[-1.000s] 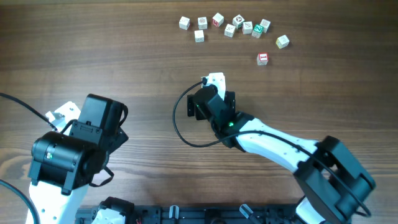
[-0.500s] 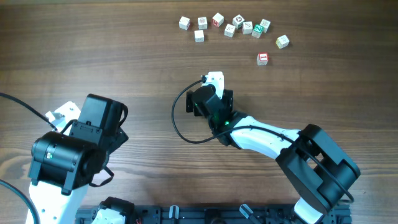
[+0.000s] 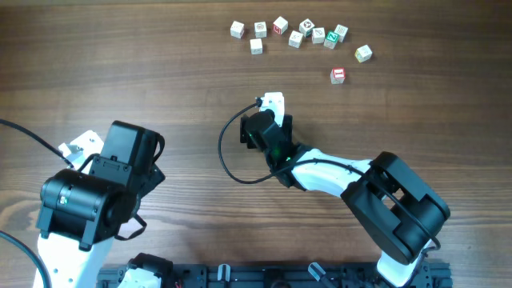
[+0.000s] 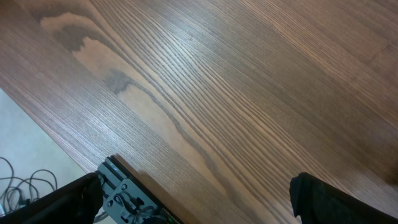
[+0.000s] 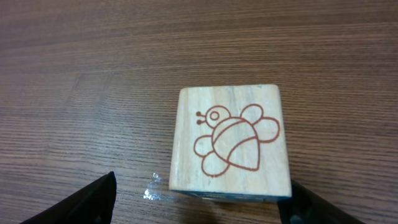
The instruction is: Form a tower
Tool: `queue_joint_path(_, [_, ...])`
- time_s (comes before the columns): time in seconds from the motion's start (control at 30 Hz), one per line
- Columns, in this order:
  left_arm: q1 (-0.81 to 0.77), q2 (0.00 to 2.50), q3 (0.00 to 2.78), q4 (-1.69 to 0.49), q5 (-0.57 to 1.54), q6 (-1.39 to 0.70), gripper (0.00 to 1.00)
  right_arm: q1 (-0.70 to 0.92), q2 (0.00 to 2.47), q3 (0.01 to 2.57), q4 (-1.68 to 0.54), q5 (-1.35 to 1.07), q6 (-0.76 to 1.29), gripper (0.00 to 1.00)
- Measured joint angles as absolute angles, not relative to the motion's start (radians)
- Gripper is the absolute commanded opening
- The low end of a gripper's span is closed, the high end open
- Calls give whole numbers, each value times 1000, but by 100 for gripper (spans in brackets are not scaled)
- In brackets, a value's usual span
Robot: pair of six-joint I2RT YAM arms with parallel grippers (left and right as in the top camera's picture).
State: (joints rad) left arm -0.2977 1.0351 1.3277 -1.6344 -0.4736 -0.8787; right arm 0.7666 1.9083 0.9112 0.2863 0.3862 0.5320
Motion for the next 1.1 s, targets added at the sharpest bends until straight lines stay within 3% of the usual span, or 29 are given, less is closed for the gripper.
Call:
queue_joint_path(0.67, [-298,1035,1328,-1634,-474,-879,100,767,1908,911,286,386,528,62])
queue_joint_path(0.87, [-298,1035,1328,-1634,-474,-879,100,767,1908,911,286,386,526,74])
queue_joint_path(1.1, [-298,1035,1328,-1634,-474,-879,100,767,1908,911,286,417,525,74])
